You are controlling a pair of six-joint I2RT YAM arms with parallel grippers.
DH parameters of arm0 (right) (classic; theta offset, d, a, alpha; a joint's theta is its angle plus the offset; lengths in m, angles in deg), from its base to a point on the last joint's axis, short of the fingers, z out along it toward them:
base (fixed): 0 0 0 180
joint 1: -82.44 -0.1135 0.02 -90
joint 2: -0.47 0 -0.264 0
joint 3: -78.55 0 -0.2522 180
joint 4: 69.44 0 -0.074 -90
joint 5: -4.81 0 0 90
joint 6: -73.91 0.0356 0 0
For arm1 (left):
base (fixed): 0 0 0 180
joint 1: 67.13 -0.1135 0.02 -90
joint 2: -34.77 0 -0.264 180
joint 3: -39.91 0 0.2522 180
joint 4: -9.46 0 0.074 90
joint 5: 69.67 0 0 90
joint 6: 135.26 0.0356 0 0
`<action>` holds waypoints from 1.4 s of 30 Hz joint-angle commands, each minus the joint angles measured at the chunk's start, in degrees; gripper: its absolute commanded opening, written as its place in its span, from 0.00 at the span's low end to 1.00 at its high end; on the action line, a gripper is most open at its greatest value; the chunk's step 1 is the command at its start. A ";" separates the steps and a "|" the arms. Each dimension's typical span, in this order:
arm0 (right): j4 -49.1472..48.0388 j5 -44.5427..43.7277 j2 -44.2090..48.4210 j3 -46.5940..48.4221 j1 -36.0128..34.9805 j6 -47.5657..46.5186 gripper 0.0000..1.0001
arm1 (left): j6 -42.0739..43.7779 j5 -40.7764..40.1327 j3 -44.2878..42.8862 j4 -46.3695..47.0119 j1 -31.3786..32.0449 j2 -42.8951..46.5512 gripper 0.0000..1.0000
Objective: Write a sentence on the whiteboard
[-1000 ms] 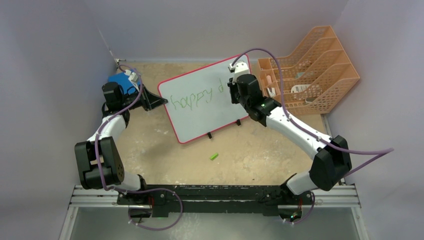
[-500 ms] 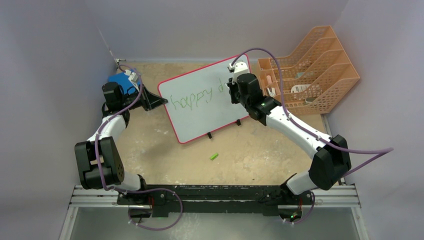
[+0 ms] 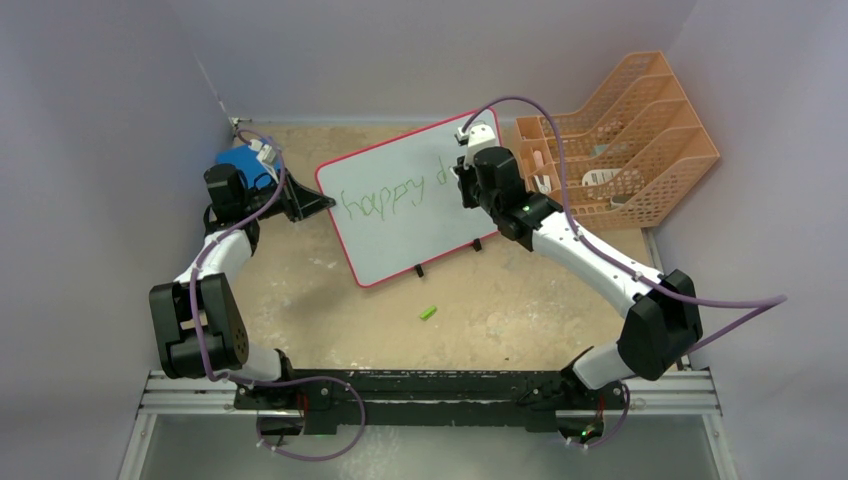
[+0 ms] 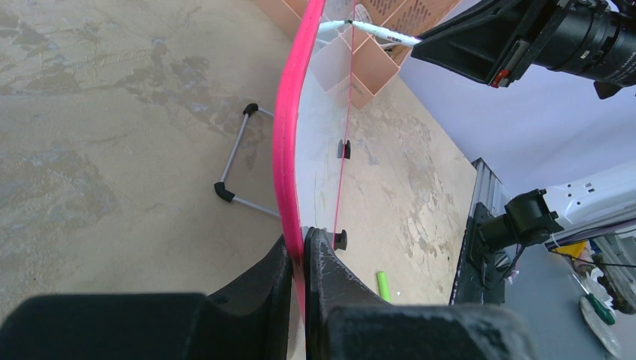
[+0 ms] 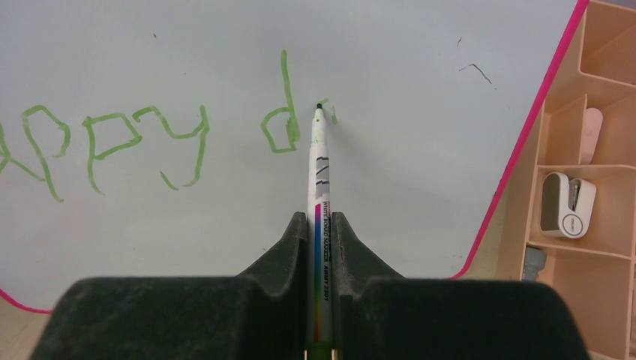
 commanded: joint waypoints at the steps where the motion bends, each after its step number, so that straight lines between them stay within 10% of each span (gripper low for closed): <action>1: 1.79 1.95 0.86 -0.26 0.01 -0.68 0.00 | 2.53 -0.65 -1.46 0.63 0.77 1.19 0.00; 42: 0.55 -2.60 0.43 2.59 0.26 -0.51 0.00 | 2.53 -0.31 -1.43 0.63 0.78 1.24 0.00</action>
